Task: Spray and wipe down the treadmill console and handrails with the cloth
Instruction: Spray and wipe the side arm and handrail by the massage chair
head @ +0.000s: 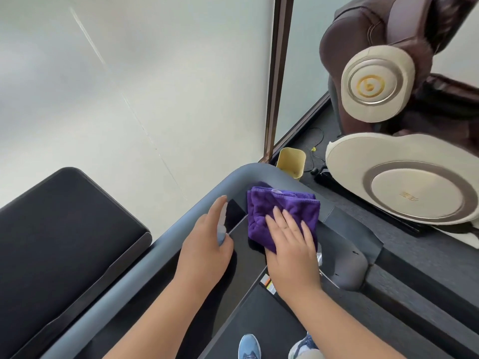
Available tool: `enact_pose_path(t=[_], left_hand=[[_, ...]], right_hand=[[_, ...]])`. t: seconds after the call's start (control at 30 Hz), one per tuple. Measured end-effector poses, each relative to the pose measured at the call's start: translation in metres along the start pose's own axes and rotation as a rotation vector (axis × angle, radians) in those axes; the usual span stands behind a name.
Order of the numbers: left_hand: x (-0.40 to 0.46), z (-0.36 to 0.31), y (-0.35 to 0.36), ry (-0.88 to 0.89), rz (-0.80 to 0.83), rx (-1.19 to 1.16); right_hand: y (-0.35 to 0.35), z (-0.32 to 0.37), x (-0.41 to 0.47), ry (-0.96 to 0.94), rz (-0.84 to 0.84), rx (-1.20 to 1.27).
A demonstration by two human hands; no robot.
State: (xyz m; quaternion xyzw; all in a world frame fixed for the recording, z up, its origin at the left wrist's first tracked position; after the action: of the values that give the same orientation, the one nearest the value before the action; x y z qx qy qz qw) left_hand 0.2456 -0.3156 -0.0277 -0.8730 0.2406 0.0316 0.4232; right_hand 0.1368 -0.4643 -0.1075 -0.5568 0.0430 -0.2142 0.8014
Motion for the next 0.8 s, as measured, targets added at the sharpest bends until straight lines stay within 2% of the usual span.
enact_pose_path(t=[0.17,0.23,0.37,0.47,0.53,0.63,0.73,0.8], left_hand=[[-0.003,0.004,-0.002,-0.020,-0.011,-0.090],[-0.002,0.008,-0.003,-0.038,-0.028,-0.102],[-0.007,0.019,-0.008,-0.090,-0.074,-0.149],[-0.014,0.026,-0.013,-0.101,-0.097,-0.165],[-0.018,0.031,-0.017,-0.111,-0.114,-0.168],[-0.021,0.032,-0.020,-0.110,-0.139,-0.171],[-0.020,0.030,-0.017,-0.157,-0.127,-0.189],[-0.019,0.026,-0.015,-0.177,-0.109,-0.189]], right_hand=[[0.000,0.011,0.015,0.298,-0.096,0.229],[0.000,0.028,0.036,0.328,-0.135,0.229],[0.008,0.065,0.089,0.196,-0.090,0.348],[0.014,0.081,0.121,0.024,-0.021,0.219],[0.018,0.086,0.116,-0.166,0.044,0.136],[0.016,0.074,0.076,-0.373,0.143,0.201],[0.009,0.045,0.022,-0.414,0.125,0.034],[0.006,0.026,-0.006,-0.330,0.082,-0.052]])
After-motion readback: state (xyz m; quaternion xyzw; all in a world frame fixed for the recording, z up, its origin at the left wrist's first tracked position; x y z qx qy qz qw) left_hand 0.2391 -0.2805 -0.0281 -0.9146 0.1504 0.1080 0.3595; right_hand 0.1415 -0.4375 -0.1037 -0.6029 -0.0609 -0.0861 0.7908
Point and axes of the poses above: each hand's wrist, its own x-axis towards the middle knuckle, its own y-axis out of the palm, z = x × y, the point moved 5 cm from there along x, towards the middle knuckle, and after that the axes turned 7 degrees about -y, right-handed, at the moved point
